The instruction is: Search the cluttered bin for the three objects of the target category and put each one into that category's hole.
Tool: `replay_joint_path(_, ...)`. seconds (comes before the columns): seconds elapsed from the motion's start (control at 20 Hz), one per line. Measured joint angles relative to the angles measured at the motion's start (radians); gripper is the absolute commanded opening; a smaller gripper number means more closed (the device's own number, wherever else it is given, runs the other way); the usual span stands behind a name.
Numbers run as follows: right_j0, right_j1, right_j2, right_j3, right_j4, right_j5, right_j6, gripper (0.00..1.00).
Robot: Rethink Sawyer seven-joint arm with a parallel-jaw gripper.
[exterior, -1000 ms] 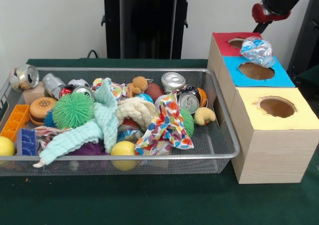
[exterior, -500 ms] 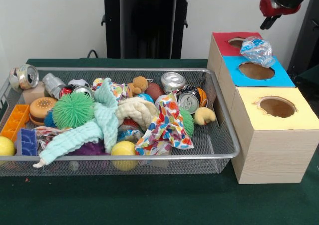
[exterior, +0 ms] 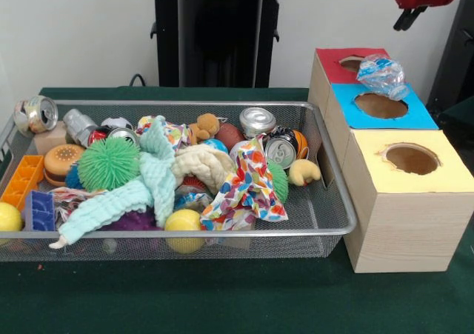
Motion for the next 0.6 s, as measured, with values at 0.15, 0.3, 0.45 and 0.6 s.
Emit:
replay_joint_path(0.15, -0.004, -0.003, -0.011, -0.006, 0.000, 0.000, 0.000, 0.00)
replay_joint_path(0.3, -0.016, 0.001, -0.018, -0.013, 0.000, 0.000, 0.000, 0.00)
replay_joint_path(0.45, -0.030, 0.013, -0.022, -0.024, 0.000, 0.000, 0.000, 0.00)
replay_joint_path(0.6, -0.041, 0.021, -0.024, -0.033, 0.000, 0.000, 0.000, 0.00)
